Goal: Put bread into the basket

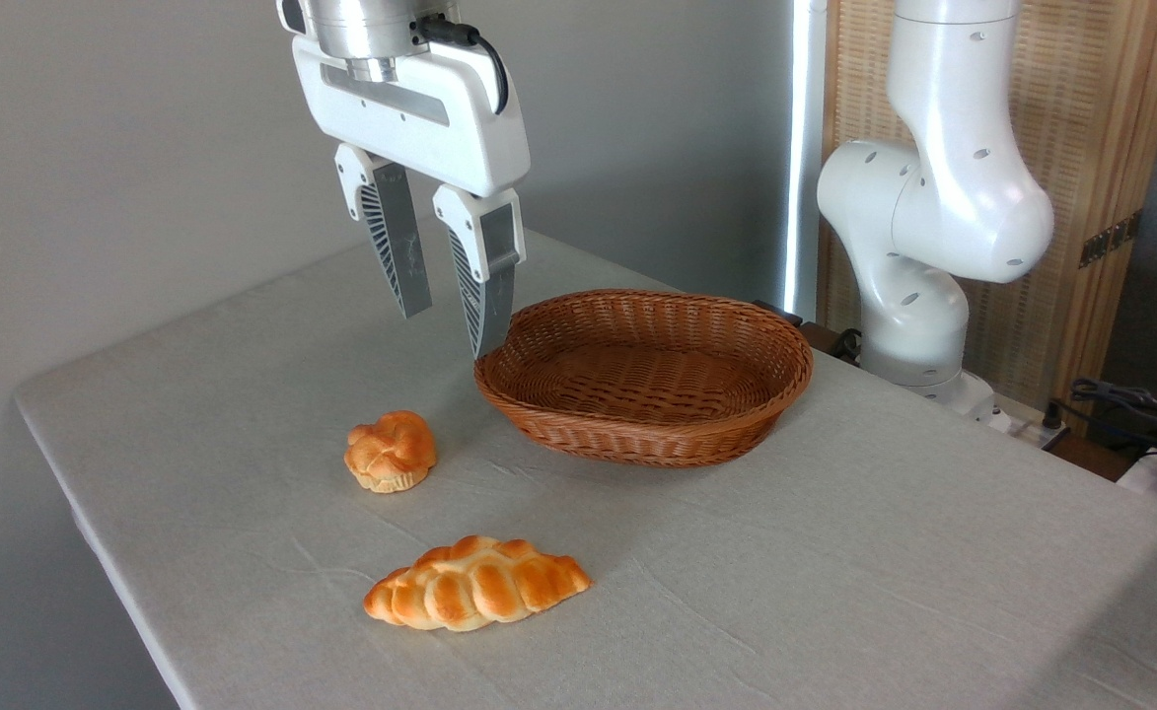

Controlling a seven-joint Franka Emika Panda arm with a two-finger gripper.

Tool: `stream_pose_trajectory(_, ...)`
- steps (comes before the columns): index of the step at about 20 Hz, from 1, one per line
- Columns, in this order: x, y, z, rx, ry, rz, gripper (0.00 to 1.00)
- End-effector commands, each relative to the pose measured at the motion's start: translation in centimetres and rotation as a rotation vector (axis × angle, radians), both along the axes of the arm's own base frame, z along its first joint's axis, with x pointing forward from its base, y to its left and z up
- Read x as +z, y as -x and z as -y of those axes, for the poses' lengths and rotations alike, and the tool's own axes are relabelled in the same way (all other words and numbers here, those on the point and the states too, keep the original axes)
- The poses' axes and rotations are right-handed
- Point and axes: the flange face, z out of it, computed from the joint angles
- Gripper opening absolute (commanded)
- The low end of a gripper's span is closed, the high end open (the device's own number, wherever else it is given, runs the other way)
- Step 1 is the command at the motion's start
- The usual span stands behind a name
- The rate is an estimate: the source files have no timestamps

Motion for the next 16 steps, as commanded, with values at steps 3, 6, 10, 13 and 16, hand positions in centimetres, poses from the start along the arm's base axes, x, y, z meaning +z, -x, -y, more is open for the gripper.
stream_pose_trajectory(3, 0.7, 0.2, -0.2, 0.004, 0.017, -0.017, 1.00)
stream_pose_trajectory(6, 0.7, 0.3, -0.1, 0.002, 0.016, -0.018, 1.00)
stream_pose_trajectory(10, 0.6, 0.3, -0.3, 0.007, 0.018, -0.021, 1.00)
stream_pose_trajectory(13, 0.5, 0.4, 0.5, 0.005, 0.017, -0.024, 1.00)
stream_pose_trajectory(16, 0.1, 0.4, 1.5, -0.009, 0.018, -0.023, 1.00)
